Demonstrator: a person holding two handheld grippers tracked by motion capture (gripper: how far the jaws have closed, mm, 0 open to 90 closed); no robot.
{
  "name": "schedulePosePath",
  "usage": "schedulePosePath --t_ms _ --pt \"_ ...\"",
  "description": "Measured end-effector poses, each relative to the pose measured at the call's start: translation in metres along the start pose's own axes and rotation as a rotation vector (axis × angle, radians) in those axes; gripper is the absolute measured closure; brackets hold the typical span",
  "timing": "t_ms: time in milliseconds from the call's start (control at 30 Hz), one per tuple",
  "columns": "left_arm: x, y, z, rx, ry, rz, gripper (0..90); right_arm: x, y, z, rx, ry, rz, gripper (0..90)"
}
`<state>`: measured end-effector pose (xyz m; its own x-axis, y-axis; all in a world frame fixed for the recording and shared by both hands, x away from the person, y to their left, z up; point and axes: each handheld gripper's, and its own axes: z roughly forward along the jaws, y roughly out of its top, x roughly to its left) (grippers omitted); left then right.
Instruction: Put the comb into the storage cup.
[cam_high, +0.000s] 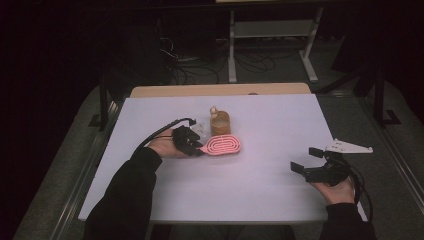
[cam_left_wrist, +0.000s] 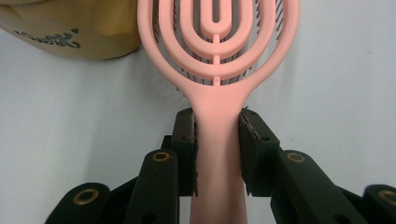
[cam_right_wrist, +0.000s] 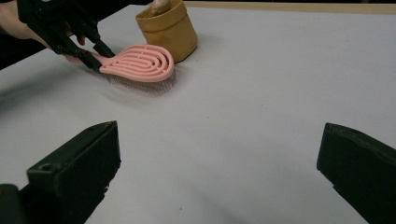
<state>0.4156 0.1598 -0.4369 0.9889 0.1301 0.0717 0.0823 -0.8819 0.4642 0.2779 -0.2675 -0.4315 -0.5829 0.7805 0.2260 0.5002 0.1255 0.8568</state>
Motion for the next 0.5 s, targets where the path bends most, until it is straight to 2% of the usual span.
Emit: schedulePosePath --t_ms 300,500 --pt "-0.008 0.0 -0.012 0.0 0.015 0.018 69.9 0.001 0.0 0.001 0.003 0.0 0.001 0.0" --pt "-0.011 -0.003 -0.021 -0.004 0.021 0.011 69.9 0.002 0.0 0.001 0.005 0.003 -0.001 0.0"
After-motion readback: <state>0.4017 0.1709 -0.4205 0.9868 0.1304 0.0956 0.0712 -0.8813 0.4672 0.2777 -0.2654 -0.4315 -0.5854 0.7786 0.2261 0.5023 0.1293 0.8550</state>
